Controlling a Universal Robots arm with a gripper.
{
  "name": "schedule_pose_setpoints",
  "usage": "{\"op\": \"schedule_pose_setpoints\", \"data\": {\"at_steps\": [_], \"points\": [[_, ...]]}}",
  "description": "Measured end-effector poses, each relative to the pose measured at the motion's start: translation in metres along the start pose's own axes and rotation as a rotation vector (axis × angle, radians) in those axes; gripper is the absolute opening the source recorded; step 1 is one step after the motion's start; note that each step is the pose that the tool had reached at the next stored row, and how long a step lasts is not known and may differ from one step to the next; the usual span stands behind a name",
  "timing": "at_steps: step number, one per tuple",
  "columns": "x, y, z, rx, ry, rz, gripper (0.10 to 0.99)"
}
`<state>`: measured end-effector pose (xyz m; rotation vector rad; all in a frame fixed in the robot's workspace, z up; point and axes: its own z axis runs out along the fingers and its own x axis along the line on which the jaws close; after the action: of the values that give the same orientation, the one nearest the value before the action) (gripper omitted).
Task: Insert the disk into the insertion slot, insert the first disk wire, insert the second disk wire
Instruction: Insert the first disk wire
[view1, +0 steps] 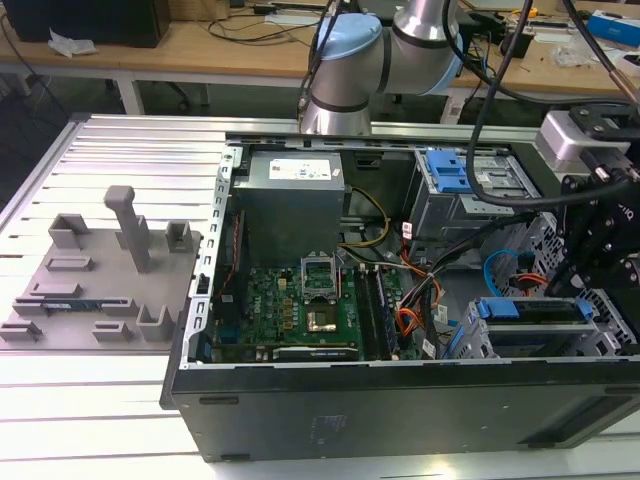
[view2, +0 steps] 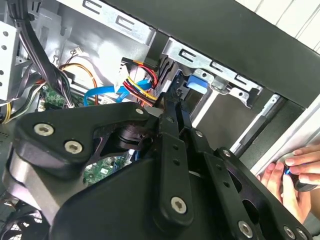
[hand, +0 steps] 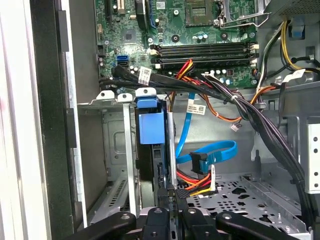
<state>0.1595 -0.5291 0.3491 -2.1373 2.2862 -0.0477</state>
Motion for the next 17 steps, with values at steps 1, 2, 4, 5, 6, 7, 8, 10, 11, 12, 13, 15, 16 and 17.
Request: {"op": "schedule_pose_setpoints", "data": {"at_steps": [1, 2, 4, 5, 6, 7, 8, 10, 11, 12, 13, 15, 16, 17], "points": [[0.0007, -0.0001, 0.0, 0.0, 0.0, 0.0, 0.165], [0.0019, -0.0001, 0.0, 0.0, 0.0, 0.0, 0.165], [0.0031, -0.0002, 0.0001, 0.0, -0.0001, 0.0, 0.165], [0.0033, -0.0002, 0.0001, 0.0, -0.0001, 0.0, 0.165], [0.0033, -0.0002, 0.0002, 0.0, 0.0, 0.0, 0.165], [0.0034, -0.0002, 0.0004, 0.0, 0.0, 0.0, 0.165], [0.0034, -0.0002, 0.0006, 0.0, 0.0001, 0.0, 0.165], [0.0034, -0.0002, 0.0014, 0.0, 0.0, 0.0, 0.165], [0.0034, -0.0002, 0.0019, 0.0, 0.0, 0.0, 0.165], [0.0034, -0.0002, 0.0022, 0.0, -0.0001, 0.0, 0.165], [0.0034, -0.0002, 0.0025, 0.0, 0.0, 0.0, 0.165], [0.0034, -0.0001, 0.0032, 0.0, 0.0001, 0.0, 0.165], [0.0034, -0.0001, 0.0035, 0.0, 0.0001, 0.0, 0.165], [0.0034, -0.0001, 0.0038, 0.0, 0.0001, 0.0, 0.165]]}}
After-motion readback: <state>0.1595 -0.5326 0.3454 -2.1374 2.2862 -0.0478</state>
